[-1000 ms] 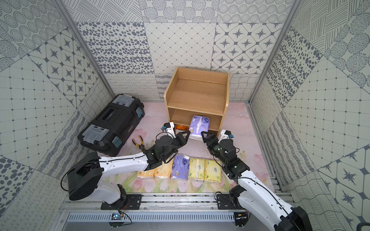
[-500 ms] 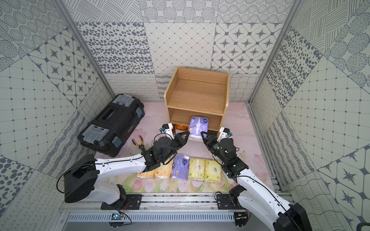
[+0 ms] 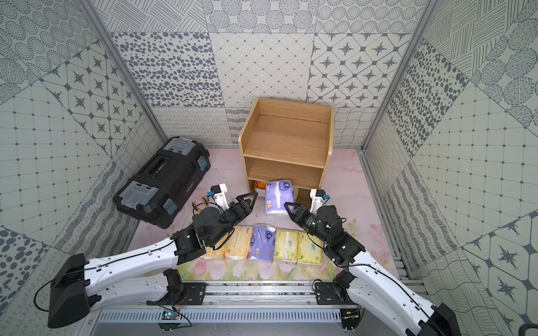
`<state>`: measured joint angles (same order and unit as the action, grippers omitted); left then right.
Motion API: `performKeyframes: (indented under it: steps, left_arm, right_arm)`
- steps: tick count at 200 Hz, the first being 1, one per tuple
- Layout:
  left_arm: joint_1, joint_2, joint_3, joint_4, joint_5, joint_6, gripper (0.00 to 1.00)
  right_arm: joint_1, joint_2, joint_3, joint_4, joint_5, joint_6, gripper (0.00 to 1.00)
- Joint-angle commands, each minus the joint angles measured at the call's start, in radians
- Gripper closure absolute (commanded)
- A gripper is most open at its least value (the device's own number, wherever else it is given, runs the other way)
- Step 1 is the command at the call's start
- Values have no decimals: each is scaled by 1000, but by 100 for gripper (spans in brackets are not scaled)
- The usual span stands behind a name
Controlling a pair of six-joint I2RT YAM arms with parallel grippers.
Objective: Remove the tissue boxes from the shelf
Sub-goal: Pick up a box of tissues from the shelf, then place the box of tissues at the center of the board.
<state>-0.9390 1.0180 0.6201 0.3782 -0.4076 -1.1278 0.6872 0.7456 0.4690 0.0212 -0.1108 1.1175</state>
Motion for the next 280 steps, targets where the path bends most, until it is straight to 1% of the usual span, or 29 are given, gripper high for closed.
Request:
performKeyframes:
  steps: [1, 29, 48, 68, 82, 117, 126, 139, 164, 205, 242, 266, 280]
  left_arm:
    - [48, -193, -54, -341, -116, 79, 23]
    - [74, -375, -84, -510, -201, 107, 23]
    - [75, -485, -93, -603, -251, 126, 23]
    - [77, -581, -102, -684, -282, 128, 23]
    - [75, -626, -111, -723, -290, 121, 23]
    - [76, -684, -128, -803, -287, 97, 23]
    - [75, -697, -131, -819, -290, 97, 22]
    - [75, -720, -138, -849, -302, 98, 22]
    - [75, -772, -158, -851, -303, 103, 22]
    - [75, -784, -176, -845, -280, 76, 22]
    - [75, -780, -181, -858, -281, 56, 22]
    - [75, -785, -181, -893, -299, 23, 23]
    - [76, -790, -190, -891, -290, 8, 22]
  right_arm:
    - [113, 15, 65, 24, 71, -76, 67]
    - [213, 107, 66, 106, 137, -56, 66]
    - [265, 223, 112, 179, 164, -33, 66]
    - [326, 355, 152, 274, 223, -15, 66]
    - [356, 453, 189, 339, 257, 8, 66]
    - [365, 689, 287, 462, 301, 105, 66]
    - [370, 743, 329, 451, 334, 135, 66]
    - [377, 807, 397, 383, 374, 181, 67]
    - [384, 929, 489, 365, 437, 245, 66]
    - [388, 1113, 630, 327, 465, 318, 66]
    - [397, 1204, 705, 265, 499, 334, 63]
    - [398, 1245, 727, 222, 497, 348, 59]
    - [401, 1252, 729, 201, 501, 356, 56]
